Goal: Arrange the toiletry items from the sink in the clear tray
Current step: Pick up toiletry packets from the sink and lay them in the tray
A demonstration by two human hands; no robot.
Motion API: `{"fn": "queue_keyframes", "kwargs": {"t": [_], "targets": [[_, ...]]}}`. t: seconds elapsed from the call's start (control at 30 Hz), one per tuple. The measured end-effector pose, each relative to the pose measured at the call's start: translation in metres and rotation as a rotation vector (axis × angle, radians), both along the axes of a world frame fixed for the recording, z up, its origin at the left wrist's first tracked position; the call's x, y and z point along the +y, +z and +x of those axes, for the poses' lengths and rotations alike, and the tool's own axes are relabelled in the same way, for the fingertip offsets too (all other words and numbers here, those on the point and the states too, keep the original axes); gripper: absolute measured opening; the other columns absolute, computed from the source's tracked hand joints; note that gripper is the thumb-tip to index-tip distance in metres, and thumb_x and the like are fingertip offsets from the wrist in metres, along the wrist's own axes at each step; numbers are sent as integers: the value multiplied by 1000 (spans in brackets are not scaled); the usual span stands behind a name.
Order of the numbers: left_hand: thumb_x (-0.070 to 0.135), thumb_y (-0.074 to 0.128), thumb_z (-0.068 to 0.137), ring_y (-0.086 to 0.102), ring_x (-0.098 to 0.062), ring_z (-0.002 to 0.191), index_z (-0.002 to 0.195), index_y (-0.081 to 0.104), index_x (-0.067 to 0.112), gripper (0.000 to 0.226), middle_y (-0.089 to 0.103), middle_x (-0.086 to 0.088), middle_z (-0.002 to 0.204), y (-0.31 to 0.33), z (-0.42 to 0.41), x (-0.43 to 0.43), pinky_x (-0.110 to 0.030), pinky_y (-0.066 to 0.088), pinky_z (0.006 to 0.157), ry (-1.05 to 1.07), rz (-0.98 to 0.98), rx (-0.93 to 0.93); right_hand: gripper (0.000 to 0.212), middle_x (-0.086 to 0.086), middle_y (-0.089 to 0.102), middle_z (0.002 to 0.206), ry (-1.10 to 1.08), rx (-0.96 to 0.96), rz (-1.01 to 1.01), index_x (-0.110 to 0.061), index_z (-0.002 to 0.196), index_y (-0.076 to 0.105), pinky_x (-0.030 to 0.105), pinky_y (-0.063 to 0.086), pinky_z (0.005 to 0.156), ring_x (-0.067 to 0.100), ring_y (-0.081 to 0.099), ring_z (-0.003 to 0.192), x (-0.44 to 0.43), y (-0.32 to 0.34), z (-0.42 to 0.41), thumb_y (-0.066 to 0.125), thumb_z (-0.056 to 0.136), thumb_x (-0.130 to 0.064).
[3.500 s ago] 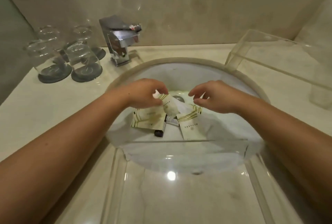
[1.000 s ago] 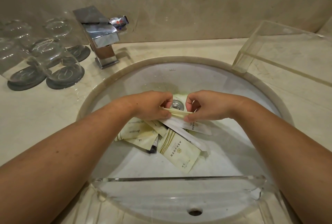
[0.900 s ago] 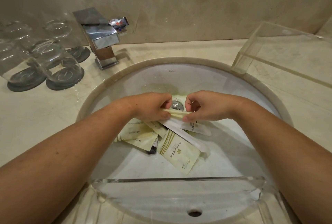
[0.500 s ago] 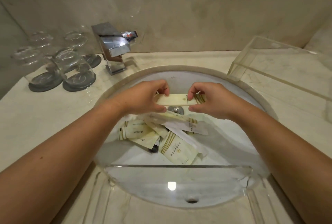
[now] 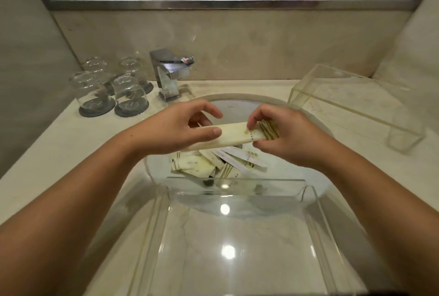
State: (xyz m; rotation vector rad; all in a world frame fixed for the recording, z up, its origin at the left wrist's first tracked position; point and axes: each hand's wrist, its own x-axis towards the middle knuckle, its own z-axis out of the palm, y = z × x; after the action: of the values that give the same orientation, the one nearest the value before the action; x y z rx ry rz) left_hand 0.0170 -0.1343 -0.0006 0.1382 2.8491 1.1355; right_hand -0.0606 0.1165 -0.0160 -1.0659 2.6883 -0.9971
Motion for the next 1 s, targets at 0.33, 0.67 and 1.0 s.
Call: {"fn": "queue_keyframes", "kwargs": {"t": [0.33, 0.67, 1.0], "targets": [[25, 76, 91, 71, -20, 86, 122, 66, 36, 34, 76, -2, 100, 3, 51, 17, -29, 55, 75, 34, 237, -25, 83, -6, 69, 110, -209, -318, -224, -38, 142, 45, 29, 59, 69, 12, 73, 84, 25, 7, 54, 89, 71, -34], [24, 76, 91, 72, -11, 84, 133, 59, 31, 45, 77, -4, 99, -5, 78, 41, -21, 53, 69, 78, 363, 12, 20, 12, 77, 106, -104, -859, -760, -6, 113, 66, 37, 60, 87, 31, 73, 105, 12, 10, 78, 67, 93, -6], [18, 65, 99, 73, -8, 91, 134, 55, 34, 40, 78, 3, 107, 1, 88, 16, -22, 49, 73, 201, 319, 120, 29, -2, 75, 104, 92, -283, -306, -35, 124, 67, 37, 58, 89, 19, 71, 99, -8, 28, 84, 59, 99, -23]]}}
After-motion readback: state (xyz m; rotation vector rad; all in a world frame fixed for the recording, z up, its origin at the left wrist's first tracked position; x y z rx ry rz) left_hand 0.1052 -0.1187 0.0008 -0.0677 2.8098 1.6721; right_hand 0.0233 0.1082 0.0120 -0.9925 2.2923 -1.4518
